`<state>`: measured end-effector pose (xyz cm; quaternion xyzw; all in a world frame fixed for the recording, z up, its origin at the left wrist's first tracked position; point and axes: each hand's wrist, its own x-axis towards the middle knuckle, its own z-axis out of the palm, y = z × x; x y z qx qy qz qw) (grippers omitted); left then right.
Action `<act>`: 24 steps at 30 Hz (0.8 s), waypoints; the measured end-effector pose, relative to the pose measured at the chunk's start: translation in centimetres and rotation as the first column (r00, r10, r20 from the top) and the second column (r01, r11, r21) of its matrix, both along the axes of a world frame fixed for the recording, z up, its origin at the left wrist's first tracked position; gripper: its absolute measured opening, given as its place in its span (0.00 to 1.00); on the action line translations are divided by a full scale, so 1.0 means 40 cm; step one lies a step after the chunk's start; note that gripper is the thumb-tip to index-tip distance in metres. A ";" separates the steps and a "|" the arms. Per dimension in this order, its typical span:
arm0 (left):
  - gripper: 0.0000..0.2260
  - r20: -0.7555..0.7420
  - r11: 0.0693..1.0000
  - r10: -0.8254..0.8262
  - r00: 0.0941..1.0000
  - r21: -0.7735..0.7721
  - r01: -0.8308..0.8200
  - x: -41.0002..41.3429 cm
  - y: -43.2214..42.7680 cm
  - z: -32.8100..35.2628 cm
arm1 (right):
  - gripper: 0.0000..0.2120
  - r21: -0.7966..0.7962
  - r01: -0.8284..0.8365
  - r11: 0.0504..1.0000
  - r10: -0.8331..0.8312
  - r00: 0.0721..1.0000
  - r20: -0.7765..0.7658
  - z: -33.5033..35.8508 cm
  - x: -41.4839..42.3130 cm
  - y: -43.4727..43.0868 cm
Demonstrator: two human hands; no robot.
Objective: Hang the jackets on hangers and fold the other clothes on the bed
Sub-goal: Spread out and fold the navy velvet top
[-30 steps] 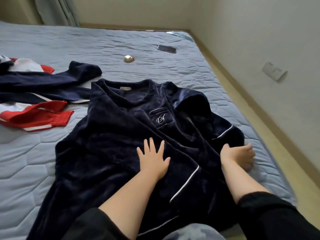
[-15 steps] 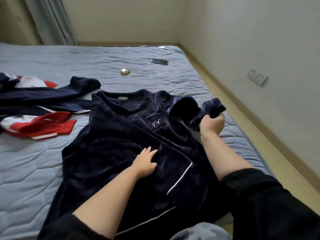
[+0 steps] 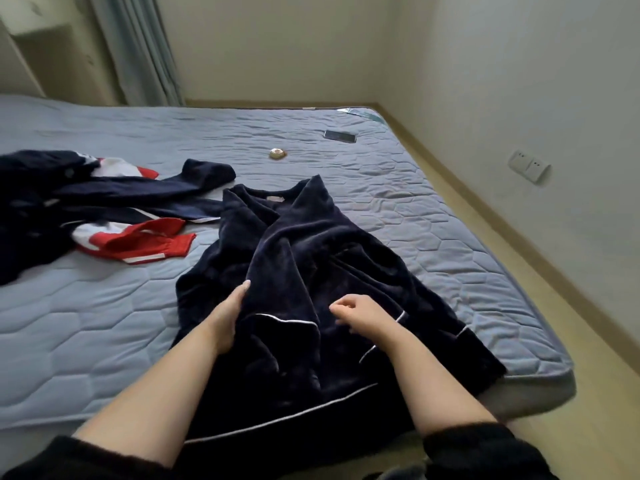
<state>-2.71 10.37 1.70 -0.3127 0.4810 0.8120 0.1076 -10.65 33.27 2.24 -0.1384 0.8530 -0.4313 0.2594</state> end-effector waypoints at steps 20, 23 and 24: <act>0.12 0.278 0.852 -0.117 0.953 -0.465 0.240 0.101 -0.070 0.007 | 0.22 -0.235 0.433 0.870 -0.175 0.718 0.674 -0.060 0.072 -0.111; 0.07 0.245 0.846 -0.296 0.923 -0.382 0.372 0.110 -0.079 0.010 | 0.15 -0.204 0.421 0.884 -0.227 0.766 0.601 -0.074 0.089 -0.143; 0.07 0.233 0.832 -0.335 0.913 -0.382 0.403 0.110 -0.079 0.013 | 0.10 -0.203 0.431 0.879 -0.243 0.771 0.588 -0.075 0.094 -0.148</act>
